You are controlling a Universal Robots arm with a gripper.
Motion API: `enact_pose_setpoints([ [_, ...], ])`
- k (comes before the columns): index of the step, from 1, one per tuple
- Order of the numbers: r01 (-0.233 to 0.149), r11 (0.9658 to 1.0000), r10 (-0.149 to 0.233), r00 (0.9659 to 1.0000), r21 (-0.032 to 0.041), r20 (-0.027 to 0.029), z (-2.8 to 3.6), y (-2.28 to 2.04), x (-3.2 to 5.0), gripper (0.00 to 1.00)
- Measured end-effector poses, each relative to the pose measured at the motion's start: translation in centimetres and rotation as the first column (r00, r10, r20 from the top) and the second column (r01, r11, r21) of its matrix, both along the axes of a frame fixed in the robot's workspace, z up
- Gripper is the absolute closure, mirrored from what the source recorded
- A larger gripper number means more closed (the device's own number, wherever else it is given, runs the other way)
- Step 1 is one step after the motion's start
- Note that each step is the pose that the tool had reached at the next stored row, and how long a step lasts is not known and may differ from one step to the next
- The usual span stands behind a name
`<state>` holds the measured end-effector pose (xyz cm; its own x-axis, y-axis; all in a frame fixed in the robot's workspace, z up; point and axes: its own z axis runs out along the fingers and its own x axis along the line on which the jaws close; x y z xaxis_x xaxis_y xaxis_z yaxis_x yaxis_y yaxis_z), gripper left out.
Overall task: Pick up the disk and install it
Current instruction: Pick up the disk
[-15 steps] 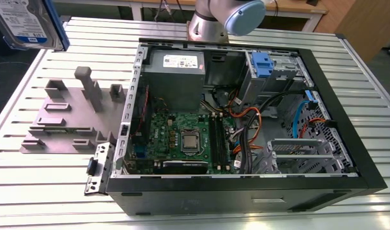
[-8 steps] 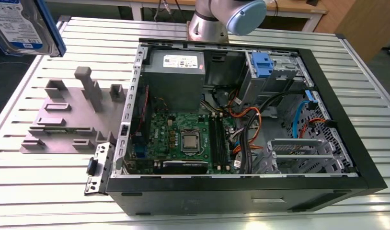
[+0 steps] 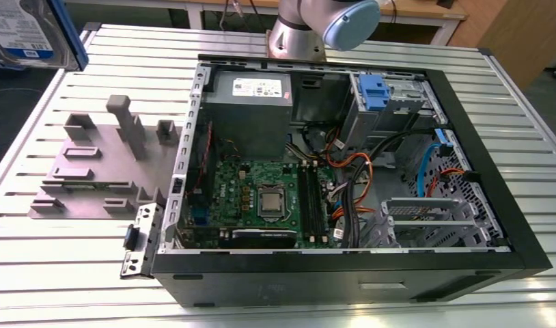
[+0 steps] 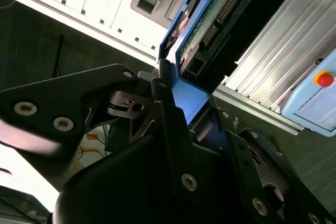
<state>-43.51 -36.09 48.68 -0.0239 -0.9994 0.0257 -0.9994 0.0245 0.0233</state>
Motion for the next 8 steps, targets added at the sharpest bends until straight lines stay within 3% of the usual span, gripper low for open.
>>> enact_pose_setpoints([
  [3,0.000,1.0000,0.000,1.0000,-0.0005,-0.0003,0.89,0.00,0.01,0.64],
  [8,0.000,1.0000,0.000,1.0000,-0.0055,0.0000,0.93,-0.11,0.00,0.64],
])
